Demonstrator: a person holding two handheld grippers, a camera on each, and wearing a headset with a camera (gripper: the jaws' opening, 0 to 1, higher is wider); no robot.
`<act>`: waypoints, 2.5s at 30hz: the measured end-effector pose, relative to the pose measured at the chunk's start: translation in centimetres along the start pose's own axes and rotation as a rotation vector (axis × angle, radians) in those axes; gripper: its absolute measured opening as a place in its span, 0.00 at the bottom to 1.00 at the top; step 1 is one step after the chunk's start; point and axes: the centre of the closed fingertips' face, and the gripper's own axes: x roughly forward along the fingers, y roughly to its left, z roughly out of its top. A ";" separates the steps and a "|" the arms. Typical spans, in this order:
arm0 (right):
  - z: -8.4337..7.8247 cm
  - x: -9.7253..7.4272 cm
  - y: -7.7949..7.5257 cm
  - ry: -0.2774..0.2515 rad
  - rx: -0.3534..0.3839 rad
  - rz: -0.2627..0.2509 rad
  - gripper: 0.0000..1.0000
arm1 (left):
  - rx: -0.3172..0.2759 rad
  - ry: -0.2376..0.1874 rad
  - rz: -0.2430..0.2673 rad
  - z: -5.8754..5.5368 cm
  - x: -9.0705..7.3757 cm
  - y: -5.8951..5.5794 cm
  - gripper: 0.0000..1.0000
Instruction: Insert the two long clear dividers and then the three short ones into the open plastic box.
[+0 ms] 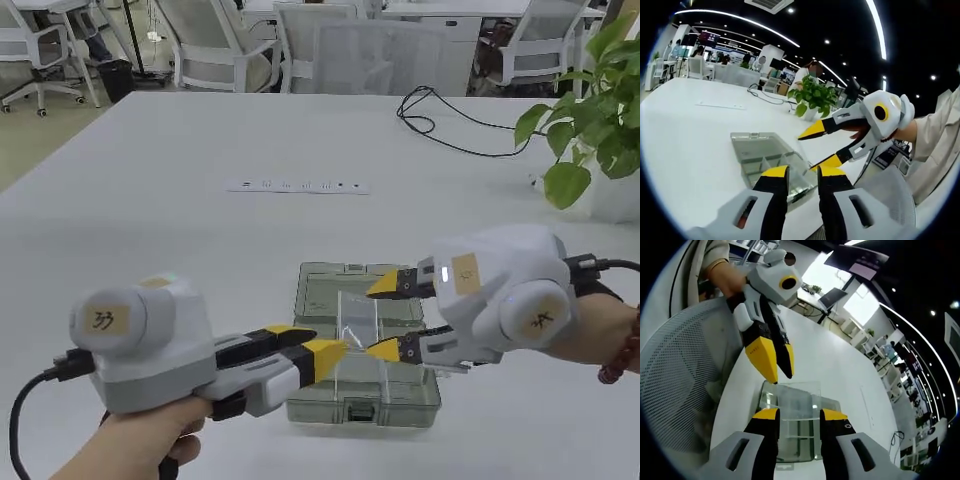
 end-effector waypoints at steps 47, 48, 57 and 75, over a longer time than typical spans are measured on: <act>1.7 0.1 0.1 -0.034 0.063 -0.020 0.35 | -0.198 0.094 0.037 -0.1 0.8 -0.3 0.00; 1.7 0.1 0.1 -0.036 0.065 -0.025 0.35 | -0.192 0.093 0.038 -0.1 0.8 -0.3 0.00; 2.0 -0.6 0.2 -0.075 0.160 -0.005 0.38 | 0.057 0.124 0.082 -0.5 0.1 1.4 0.00; 3.6 -1.8 1.2 -0.160 0.269 0.071 0.32 | 0.537 0.189 -0.009 -1.3 -1.5 0.7 0.00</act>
